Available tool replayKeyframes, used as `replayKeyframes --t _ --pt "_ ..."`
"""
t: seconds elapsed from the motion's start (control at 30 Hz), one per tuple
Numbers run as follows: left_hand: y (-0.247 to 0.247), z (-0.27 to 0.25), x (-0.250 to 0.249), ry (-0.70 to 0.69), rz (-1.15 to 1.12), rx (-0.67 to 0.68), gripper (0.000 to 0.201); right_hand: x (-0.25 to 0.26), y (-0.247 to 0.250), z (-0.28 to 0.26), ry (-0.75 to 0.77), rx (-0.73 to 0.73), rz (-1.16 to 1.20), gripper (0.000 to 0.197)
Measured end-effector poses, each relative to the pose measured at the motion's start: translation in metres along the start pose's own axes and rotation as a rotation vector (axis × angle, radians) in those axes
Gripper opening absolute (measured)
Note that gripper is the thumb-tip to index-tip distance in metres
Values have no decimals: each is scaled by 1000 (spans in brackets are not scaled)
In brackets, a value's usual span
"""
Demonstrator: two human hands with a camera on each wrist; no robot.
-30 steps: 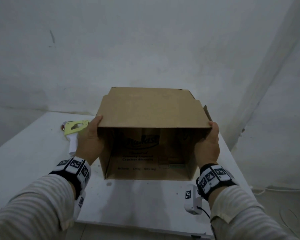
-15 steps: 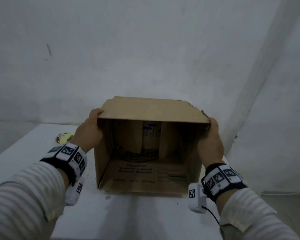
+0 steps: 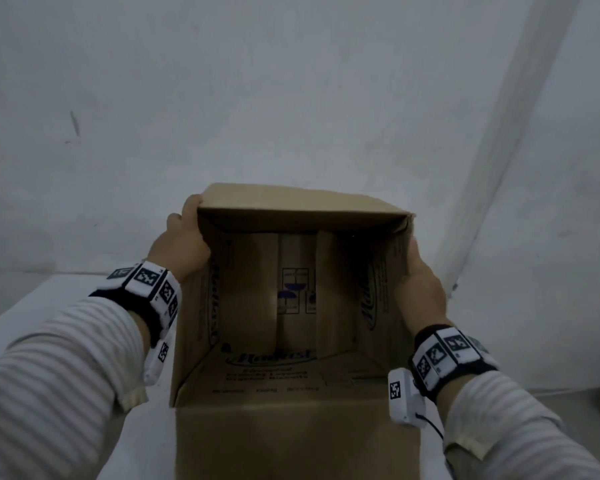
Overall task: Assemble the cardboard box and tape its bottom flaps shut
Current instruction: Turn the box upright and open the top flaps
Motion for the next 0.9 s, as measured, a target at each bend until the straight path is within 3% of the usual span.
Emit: replayKeyframes --t 0.13,0.37,0.6,0.77,0.9 --pt "-23 -13 21 -73 19 4 90 -19 -20 -9 0 88 -80 89" --pt "-41 -35 41 -92 100 56 103 -23 -26 -23 -37 128 -80 94" --pt "-21 -35 29 -13 54 95 92 -22 -9 -14 -45 209 -130 95" --pt "-29 -38 34 46 -69 51 60 -22 1 -8 -63 337 -149 86" --pt "-36 -44 43 39 -204 161 48 -27 1 -12 -65 446 -128 88"
Point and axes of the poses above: each hand's wrist, its own z-axis towards the middle knuckle, its own y-axis out of the back of the hand, x = y × z, the point moved 1 cm from there along z, towards the middle knuckle, and after that the axes turned 8 degrees about x, right-handed, at the moved point
